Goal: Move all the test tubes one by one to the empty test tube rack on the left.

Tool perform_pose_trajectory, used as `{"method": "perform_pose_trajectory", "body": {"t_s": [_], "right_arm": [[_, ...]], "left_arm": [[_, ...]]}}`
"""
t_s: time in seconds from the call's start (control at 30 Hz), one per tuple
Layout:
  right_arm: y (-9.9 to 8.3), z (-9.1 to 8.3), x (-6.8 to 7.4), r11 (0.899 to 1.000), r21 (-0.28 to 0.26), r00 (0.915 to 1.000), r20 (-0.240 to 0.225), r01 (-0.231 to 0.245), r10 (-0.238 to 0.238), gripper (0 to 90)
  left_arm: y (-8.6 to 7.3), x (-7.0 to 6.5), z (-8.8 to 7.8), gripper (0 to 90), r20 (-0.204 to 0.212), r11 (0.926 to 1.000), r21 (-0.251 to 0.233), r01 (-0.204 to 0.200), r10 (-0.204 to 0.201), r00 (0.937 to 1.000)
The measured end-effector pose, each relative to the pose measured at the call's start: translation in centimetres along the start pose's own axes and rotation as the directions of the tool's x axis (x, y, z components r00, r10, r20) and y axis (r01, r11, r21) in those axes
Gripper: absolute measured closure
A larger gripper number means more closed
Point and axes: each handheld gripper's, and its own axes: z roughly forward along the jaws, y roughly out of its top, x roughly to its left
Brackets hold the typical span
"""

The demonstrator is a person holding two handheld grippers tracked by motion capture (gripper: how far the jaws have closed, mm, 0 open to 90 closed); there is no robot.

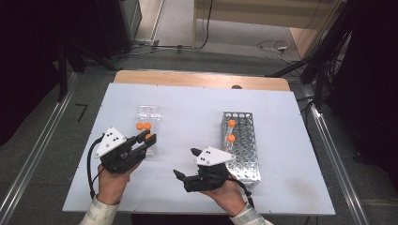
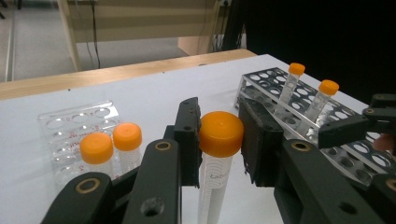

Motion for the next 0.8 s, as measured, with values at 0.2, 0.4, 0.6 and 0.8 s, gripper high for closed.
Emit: {"method": "perform_pose_trajectory", "body": {"t_s": [0.2,0.4,0.6,0.8], "right_arm": [[-0.6,-1.2,-0.1,1.0,-0.011,1.0,0.002,-0.01,0.01,16.2],[-1.2,-2.0,-0.4,1.0,-0.013,0.9998,0.012,-0.017,0.017,16.3],[-1.6,-2.9,-1.0,0.999,-0.02,0.999,0.031,-0.033,0.034,16.6],[-1.9,-4.1,-1.6,0.998,-0.037,0.9971,0.052,-0.054,0.056,16.6]], "left_arm": [[0.5,0.5,-0.3,70.0,-0.025,0.9999,-0.012,0.001,-0.001,0.9997],[1.2,1.0,-0.3,70.0,-0.053,0.9997,-0.023,-0.006,0.004,0.9986],[1.8,1.9,0.0,70.0,-0.082,0.9996,-0.029,0.002,-0.005,0.9966],[2.0,2.8,0.6,70.0,-0.108,0.9996,-0.026,0.007,-0.01,0.9942]]}}
